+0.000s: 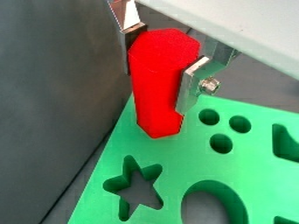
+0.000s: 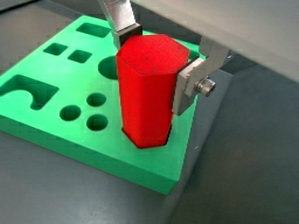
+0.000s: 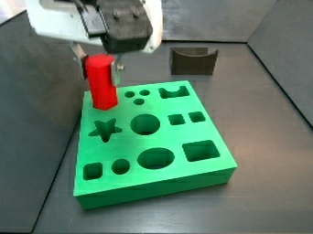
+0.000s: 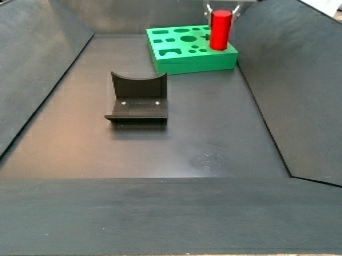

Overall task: Pick up the hexagon object. Move up. Place the hexagon object on the fixture. Regrasp the hexagon object. Move to above the board. Insert the hexagon object.
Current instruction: Insert the hexagon object.

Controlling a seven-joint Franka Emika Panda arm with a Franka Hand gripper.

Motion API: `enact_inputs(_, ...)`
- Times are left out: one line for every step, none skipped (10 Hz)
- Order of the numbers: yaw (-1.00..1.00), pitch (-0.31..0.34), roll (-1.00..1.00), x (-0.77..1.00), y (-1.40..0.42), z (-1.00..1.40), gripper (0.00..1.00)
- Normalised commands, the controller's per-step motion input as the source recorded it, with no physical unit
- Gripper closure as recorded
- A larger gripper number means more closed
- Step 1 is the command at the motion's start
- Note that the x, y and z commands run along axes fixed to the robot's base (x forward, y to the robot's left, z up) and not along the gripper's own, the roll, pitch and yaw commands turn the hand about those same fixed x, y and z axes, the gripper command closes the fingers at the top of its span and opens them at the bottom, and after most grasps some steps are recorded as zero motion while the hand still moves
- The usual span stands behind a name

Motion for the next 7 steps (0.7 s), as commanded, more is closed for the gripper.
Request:
enact_inputs(0.0,-0.067,-0.06,0.0,0.0,-0.23,1.0)
enact_inputs(0.0,-0.091,-0.11,0.04,0.19,-0.93,1.0)
enact_inputs(0.07,-0.041,0.0,0.07,0.46,-1.0,1.0)
enact_inputs(0.05,-0.05,-0.01,0.1,0.43,-1.0,1.0)
enact_inputs(-0.09,-0.139,-0.03,0.07,0.0,-0.93,1.0)
enact_inputs(0.0,0.0,-0.04,0.0,0.05,0.0,1.0)
enact_inputs(0.0,0.0,0.01,0.0,0.0,0.0,1.0)
